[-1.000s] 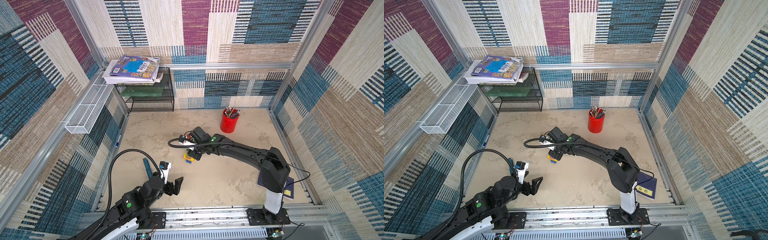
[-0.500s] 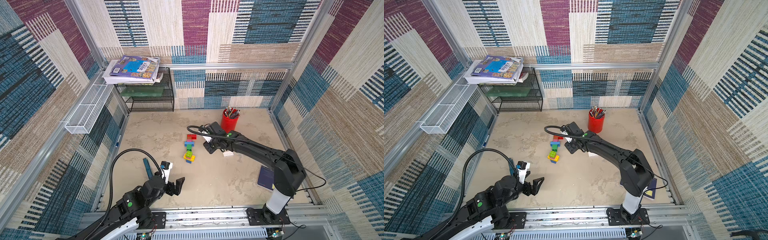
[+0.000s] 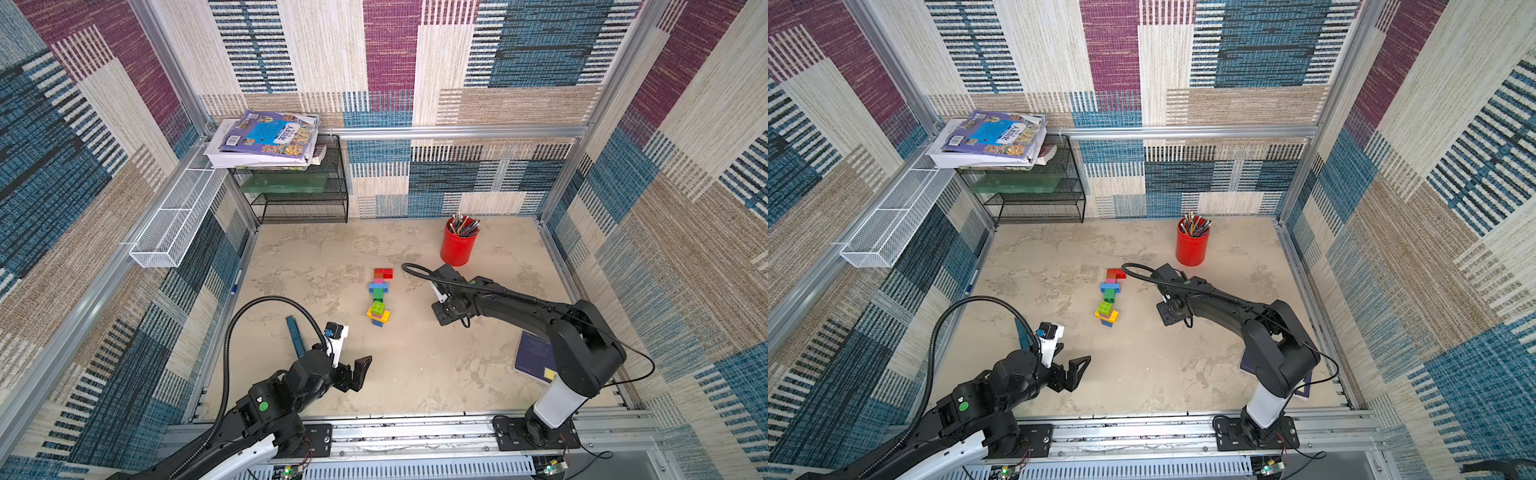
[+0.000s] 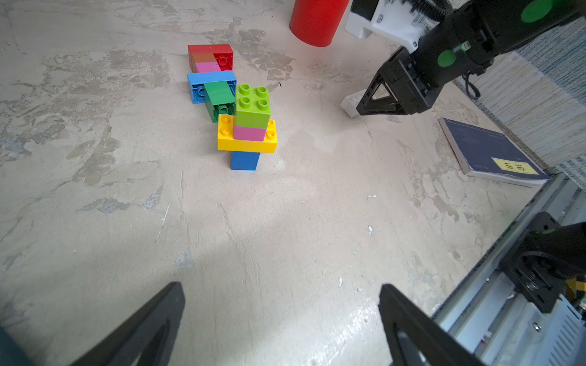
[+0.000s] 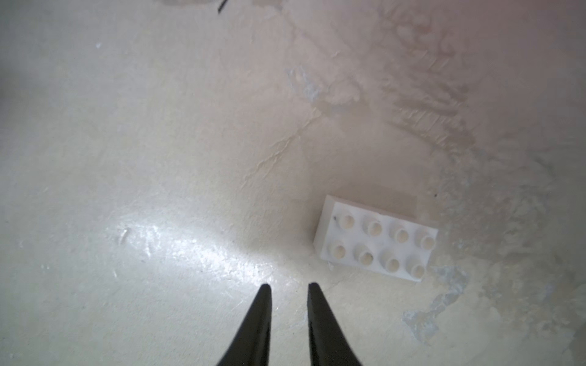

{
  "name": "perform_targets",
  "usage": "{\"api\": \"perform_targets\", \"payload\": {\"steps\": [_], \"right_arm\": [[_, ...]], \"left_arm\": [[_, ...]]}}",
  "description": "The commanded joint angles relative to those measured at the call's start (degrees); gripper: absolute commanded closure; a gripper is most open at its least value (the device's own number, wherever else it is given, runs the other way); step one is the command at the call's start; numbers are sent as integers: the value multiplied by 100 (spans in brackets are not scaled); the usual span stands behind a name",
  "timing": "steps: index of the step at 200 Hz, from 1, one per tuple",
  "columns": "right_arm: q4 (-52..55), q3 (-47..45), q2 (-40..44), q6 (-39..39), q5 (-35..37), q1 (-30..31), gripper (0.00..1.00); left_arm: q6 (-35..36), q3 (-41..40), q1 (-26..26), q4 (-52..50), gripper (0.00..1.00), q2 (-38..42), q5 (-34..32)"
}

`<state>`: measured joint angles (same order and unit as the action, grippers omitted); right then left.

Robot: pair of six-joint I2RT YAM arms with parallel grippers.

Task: Assemble the letter f with lego
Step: Pick up the lego brick from the center of the board.

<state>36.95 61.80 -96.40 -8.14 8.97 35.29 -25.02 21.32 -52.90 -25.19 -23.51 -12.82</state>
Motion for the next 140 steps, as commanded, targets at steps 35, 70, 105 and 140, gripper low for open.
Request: {"api": "perform_targets", "payload": {"steps": [35, 70, 105, 140], "right_arm": [[-200, -183, -135, -313, 198, 1, 77], [-428, -79, -385, -196, 171, -186, 79], [-563, 223, -644, 19, 106, -447, 80], [-577, 715, -1032, 244, 23, -643, 80]], "left_arm": [[50, 47, 2, 63, 1, 29, 87], [48, 74, 8, 8, 1, 39, 89], [48, 98, 8, -38, 1, 57, 69], [36, 57, 8, 10, 1, 57, 35]]}}
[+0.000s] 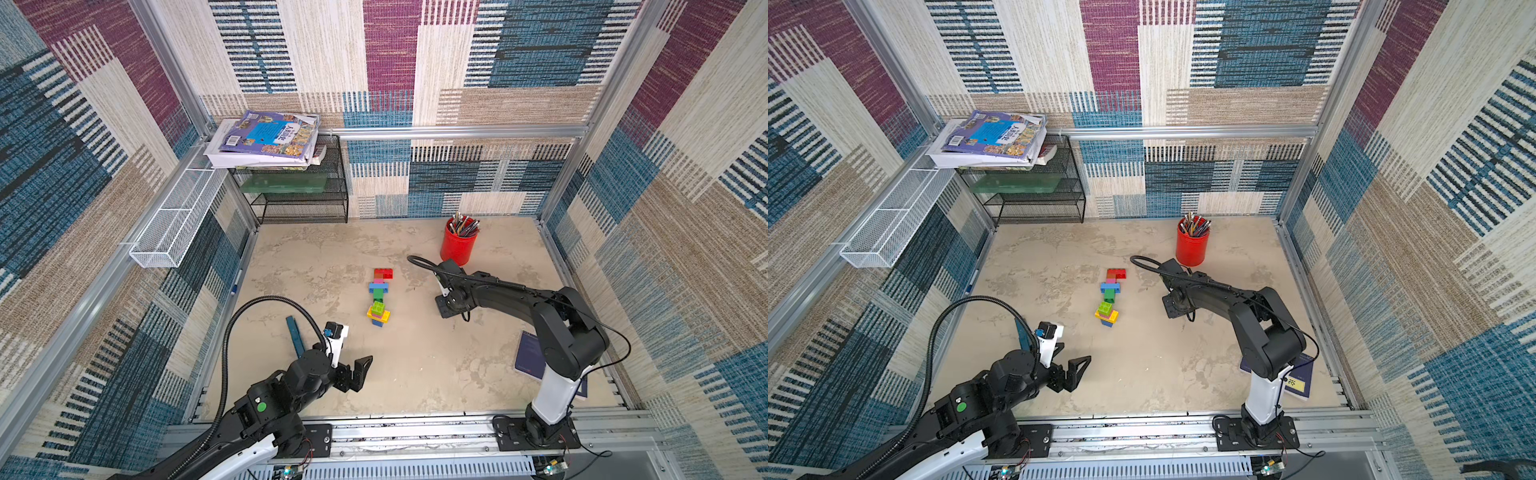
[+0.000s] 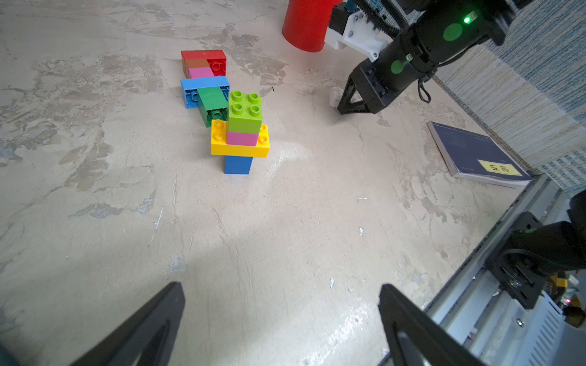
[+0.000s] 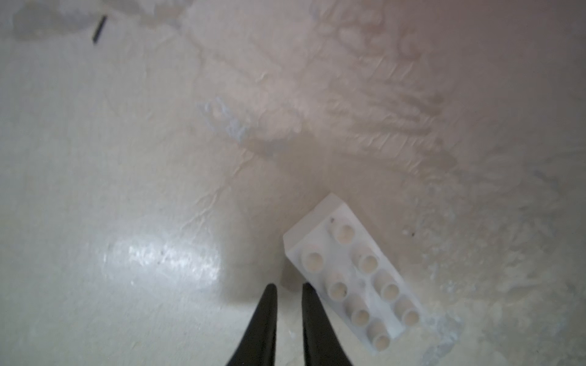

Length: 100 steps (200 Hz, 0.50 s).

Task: Assemble the letter f with lego
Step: Pick up the lego brick from the center of the board.

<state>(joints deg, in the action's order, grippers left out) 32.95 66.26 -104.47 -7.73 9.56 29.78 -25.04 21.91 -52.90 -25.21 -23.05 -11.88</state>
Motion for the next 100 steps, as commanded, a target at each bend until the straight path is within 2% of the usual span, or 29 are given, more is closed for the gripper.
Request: {"api": "perform_targets", "payload": {"steps": [1, 36, 100], "right_arm": [[-176, 285, -242, 211, -39, -98, 80], [-46, 677, -386, 275, 9, -156, 80], [97, 331, 222, 193, 393, -130, 73]], "left_arm": [[41, -3, 8, 14, 1, 11, -60], [51, 41, 1, -64, 1, 11, -79], [11, -32, 3, 88, 1, -15, -47]]}}
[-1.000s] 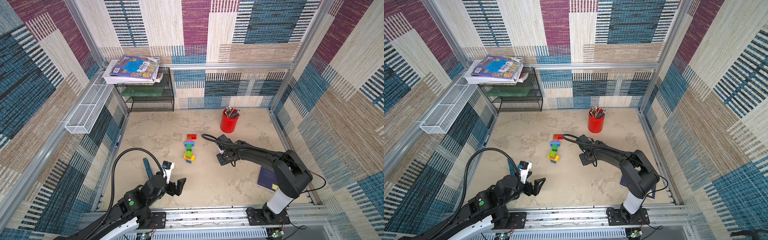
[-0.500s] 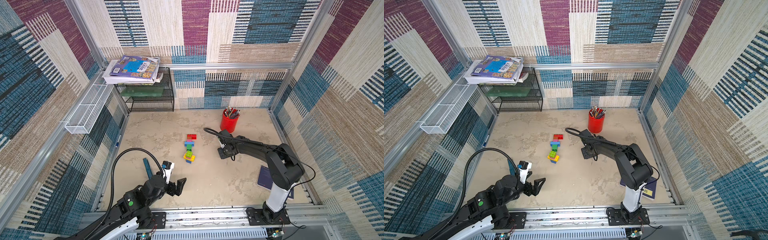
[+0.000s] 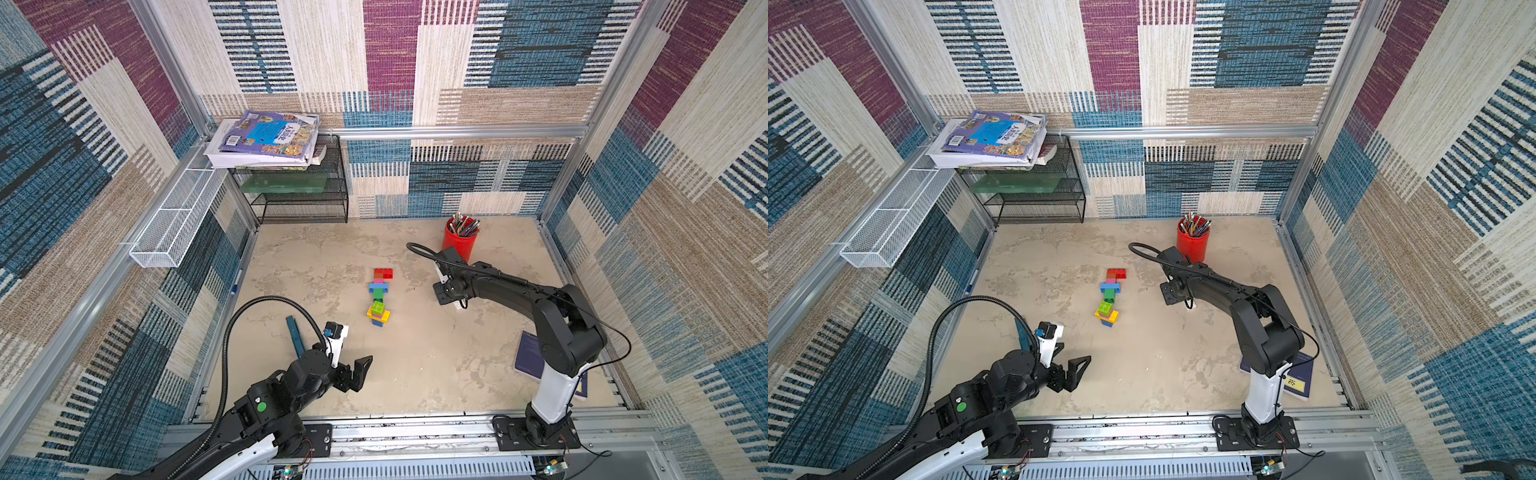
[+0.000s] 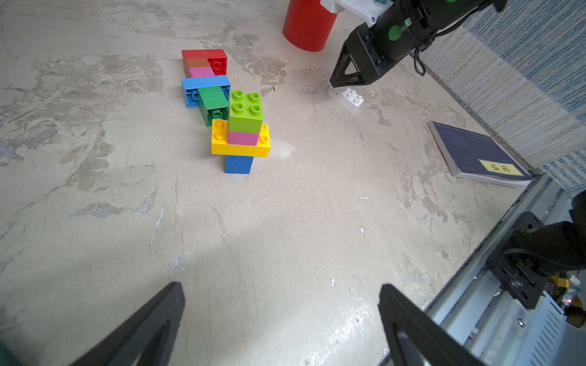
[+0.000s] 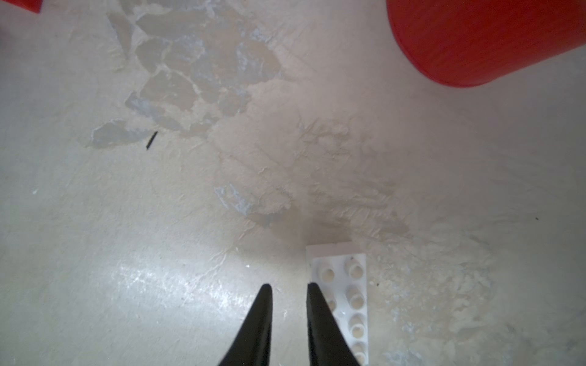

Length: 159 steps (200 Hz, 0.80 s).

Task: Assemble the letter f with lego
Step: Pick up the lego brick from the center of the board.

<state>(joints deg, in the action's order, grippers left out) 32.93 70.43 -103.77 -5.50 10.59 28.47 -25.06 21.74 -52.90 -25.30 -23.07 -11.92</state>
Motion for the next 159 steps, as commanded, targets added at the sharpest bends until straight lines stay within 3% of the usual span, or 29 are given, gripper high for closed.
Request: {"api": "perform_targets", "payload": {"steps": [1, 60, 159], "right_arm": [[104, -89, 153, -30, 297, -4, 72], [82, -232, 154, -30, 383, -87, 57], [-121, -196, -100, 66, 67, -314, 56]], "left_arm": [[12, -13, 5, 96, 1, -13, -40], [-1, -12, 5, 112, 1, -31, -16], [9, -16, 5, 157, 1, -68, -23]]}}
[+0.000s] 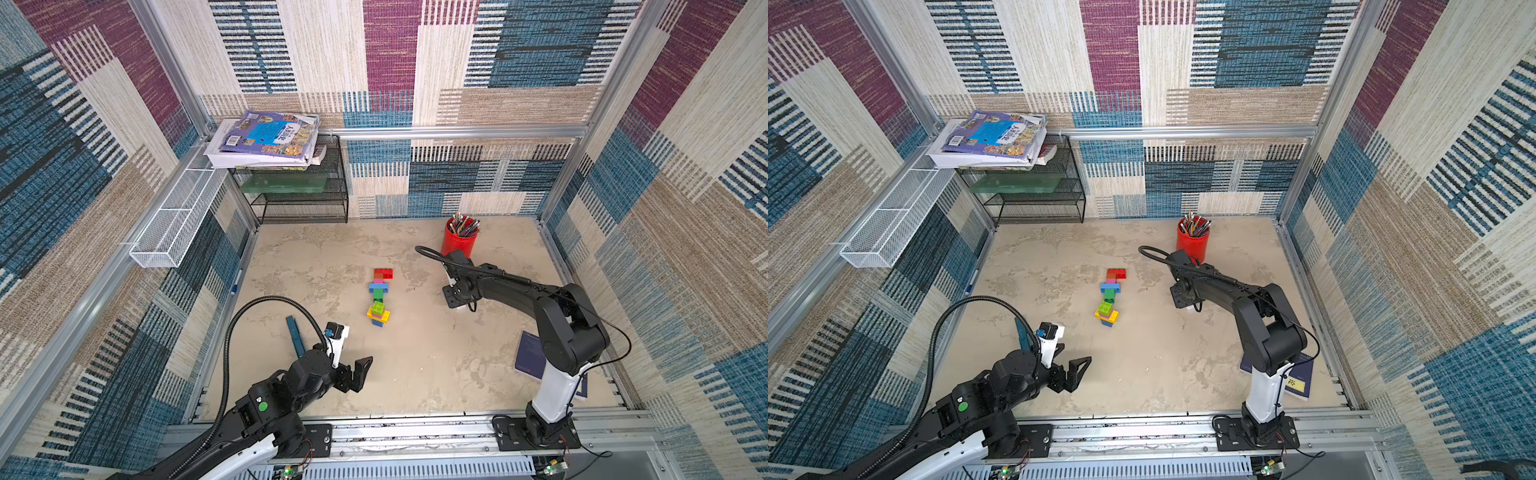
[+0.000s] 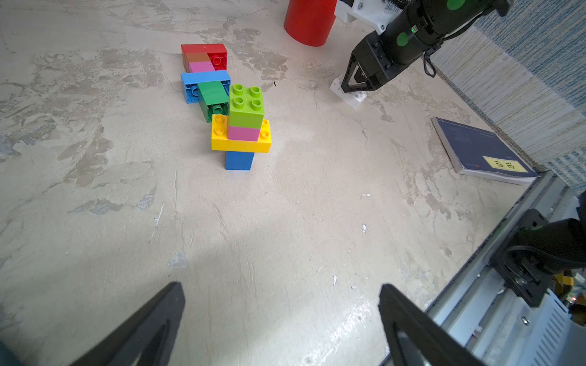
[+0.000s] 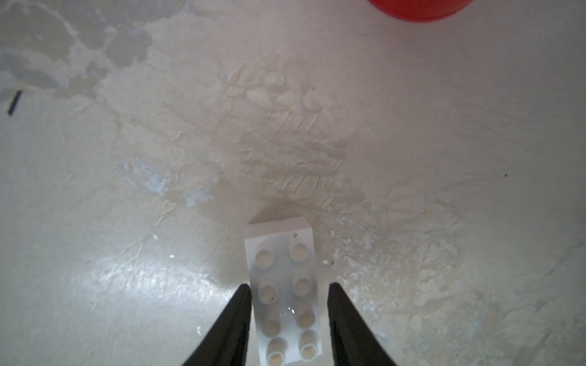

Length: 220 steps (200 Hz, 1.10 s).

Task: Assemble the letter f with lego
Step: Pick up the lego brick from the center of the board.

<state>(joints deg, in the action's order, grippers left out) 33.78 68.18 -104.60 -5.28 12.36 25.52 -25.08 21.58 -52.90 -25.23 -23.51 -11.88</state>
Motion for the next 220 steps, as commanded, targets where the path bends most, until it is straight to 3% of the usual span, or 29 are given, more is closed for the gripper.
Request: {"api": "perform_targets", "payload": {"steps": [1, 147, 220], "right_arm": [[-201, 29, -17, 44, -115, -24, 56], [-253, 121, -239, 124, -444, -127, 62], [-78, 367, -204, 263, -805, -51, 70]], "left_arm": [[12, -3, 2, 150, 1, -23, -30], [15, 29, 8, 213, 1, -172, 9], [-34, 72, 2, 150, 1, -172, -83]]}}
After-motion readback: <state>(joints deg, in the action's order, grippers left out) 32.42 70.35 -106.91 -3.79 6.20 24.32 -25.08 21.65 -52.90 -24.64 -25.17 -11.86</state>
